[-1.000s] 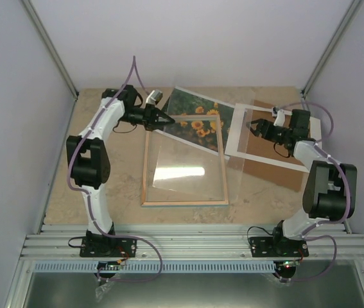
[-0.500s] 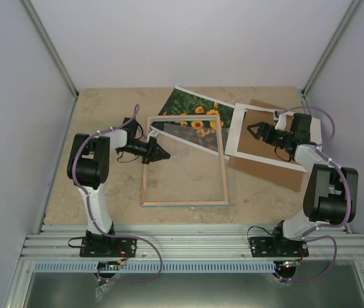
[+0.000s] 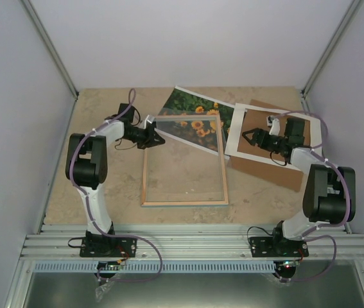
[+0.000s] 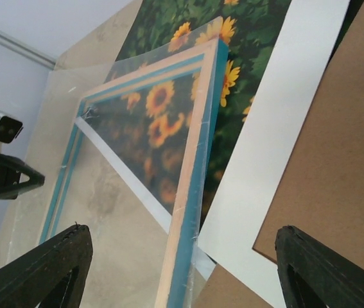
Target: Put the photo into the frame
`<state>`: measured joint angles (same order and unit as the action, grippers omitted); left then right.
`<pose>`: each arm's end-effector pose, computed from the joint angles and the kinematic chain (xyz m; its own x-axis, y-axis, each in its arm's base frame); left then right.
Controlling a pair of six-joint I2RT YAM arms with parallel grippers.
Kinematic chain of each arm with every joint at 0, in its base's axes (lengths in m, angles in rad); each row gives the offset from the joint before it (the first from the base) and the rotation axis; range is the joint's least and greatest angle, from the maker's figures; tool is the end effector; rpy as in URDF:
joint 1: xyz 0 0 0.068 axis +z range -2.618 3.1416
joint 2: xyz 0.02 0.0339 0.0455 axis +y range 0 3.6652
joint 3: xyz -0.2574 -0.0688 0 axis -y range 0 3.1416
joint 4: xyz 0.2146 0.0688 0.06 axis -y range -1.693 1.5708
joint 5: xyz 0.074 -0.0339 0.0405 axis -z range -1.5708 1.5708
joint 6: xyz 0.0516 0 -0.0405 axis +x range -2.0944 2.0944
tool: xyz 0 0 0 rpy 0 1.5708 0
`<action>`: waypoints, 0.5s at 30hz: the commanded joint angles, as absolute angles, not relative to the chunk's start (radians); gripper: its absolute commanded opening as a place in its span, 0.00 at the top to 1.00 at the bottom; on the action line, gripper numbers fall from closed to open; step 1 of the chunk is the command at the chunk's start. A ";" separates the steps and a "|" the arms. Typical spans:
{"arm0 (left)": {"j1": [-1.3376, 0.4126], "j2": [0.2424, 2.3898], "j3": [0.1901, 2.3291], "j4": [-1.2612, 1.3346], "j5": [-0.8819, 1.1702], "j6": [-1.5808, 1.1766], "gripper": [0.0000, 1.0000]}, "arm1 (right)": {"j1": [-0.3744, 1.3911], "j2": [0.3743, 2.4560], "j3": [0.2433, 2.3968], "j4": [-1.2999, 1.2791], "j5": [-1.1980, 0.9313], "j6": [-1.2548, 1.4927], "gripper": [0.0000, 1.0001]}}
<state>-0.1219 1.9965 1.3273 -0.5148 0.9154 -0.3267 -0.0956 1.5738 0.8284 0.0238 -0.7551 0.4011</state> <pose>0.3639 -0.0858 0.1642 -0.9897 -0.0758 -0.1216 0.0563 0.5747 -0.8165 0.3049 0.0063 0.1957 -0.7782 0.3602 -0.5144 -0.1508 0.6879 0.7099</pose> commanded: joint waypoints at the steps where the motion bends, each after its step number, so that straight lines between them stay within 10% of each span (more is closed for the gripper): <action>1: -0.112 2.040 1.382 -0.631 0.846 -0.215 1.00 | -0.066 1.565 0.816 0.045 -0.763 0.380 0.24; 15: -0.104 2.069 1.387 -0.686 0.814 -0.157 1.00 | 0.087 1.684 0.837 -0.019 -0.715 0.303 0.43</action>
<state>-0.1101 2.0453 1.3701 -0.6590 0.8314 -0.1795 0.0444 1.6249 0.8192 0.0254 -0.7258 0.3496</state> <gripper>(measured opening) 0.022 0.570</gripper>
